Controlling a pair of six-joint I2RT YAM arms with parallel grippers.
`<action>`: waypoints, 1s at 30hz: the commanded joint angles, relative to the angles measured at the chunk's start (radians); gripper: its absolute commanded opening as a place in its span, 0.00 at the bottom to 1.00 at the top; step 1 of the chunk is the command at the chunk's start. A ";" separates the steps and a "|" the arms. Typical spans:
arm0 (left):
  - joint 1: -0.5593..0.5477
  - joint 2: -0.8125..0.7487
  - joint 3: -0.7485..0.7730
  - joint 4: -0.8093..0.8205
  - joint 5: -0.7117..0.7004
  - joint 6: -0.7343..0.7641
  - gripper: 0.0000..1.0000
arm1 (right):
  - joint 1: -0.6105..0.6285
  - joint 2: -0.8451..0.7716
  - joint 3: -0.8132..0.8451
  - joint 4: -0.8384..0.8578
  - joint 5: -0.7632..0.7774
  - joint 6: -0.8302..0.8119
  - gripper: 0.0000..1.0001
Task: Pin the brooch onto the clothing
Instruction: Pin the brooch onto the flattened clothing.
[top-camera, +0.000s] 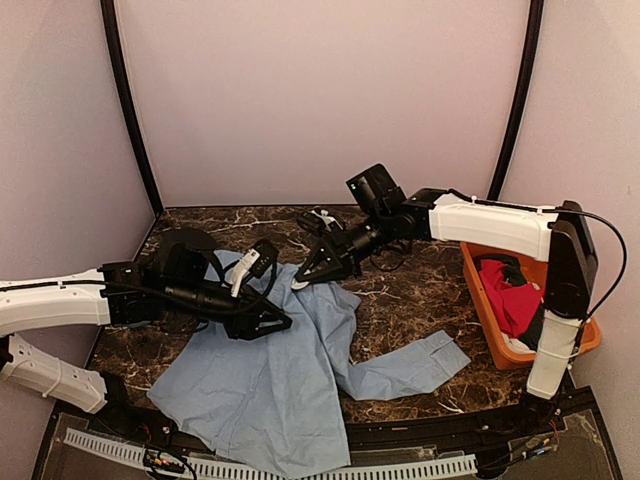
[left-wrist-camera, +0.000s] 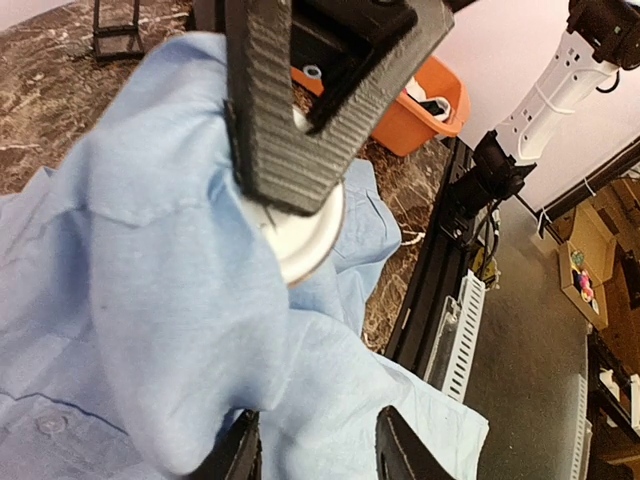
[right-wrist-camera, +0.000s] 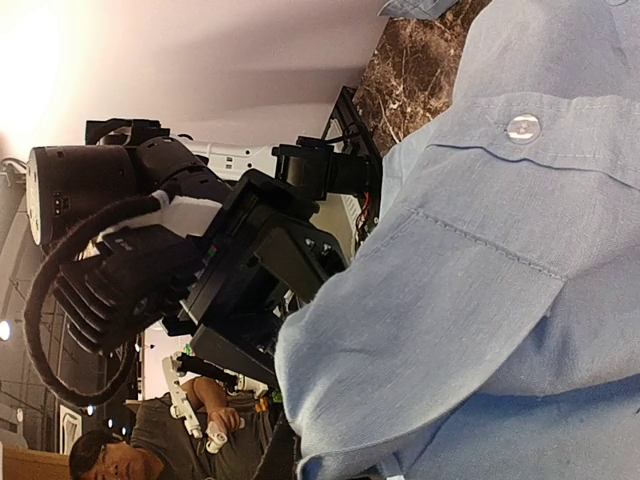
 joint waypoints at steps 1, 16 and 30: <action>0.003 -0.044 -0.024 0.027 -0.115 0.012 0.40 | -0.006 -0.040 -0.023 0.060 -0.013 0.019 0.00; 0.022 0.031 -0.054 0.385 0.315 -0.115 0.38 | -0.008 -0.031 -0.025 0.084 0.007 0.029 0.00; 0.017 0.060 -0.103 0.339 0.092 -0.148 0.33 | -0.017 -0.027 0.002 0.107 0.004 0.052 0.00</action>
